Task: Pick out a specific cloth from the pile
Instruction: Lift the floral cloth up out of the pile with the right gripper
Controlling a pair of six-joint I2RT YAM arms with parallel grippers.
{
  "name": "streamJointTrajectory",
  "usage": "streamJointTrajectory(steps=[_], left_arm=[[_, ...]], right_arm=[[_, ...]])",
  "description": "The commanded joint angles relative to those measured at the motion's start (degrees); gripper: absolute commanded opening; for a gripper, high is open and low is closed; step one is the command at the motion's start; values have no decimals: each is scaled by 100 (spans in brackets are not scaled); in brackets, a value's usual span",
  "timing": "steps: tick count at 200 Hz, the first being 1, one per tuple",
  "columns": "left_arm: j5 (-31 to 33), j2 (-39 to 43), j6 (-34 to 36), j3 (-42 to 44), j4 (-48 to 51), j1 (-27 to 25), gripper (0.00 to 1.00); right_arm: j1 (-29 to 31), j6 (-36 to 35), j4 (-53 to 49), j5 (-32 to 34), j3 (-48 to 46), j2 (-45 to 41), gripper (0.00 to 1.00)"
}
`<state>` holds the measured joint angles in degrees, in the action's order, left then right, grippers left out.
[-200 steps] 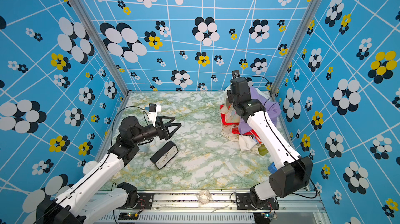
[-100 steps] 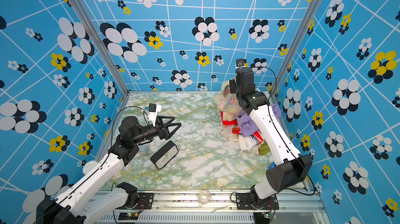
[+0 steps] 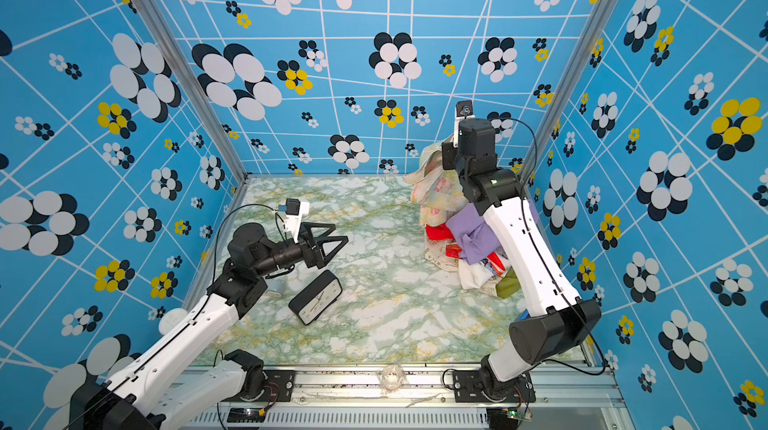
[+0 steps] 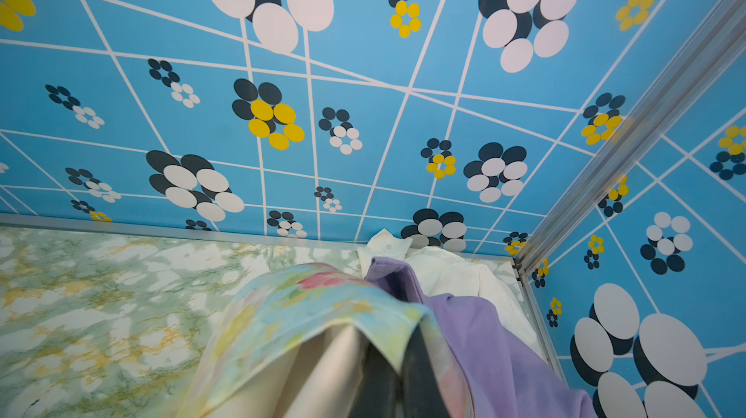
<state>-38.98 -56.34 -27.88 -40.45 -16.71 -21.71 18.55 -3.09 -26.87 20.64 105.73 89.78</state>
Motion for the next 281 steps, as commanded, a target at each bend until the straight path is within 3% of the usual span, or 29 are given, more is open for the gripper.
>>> streamJointTrajectory(steps=[1,132,281], left_arm=[[42,30,78,10,62,18,99],[106,245,172,27,185,17,99],[194,639,296,49,446,27,99]], right_arm=[[-35,202,88,-269,313,-36,0],[50,743,-116,-1300,837,-101,0],[574,1292,-220,-2425,2199,526,0]])
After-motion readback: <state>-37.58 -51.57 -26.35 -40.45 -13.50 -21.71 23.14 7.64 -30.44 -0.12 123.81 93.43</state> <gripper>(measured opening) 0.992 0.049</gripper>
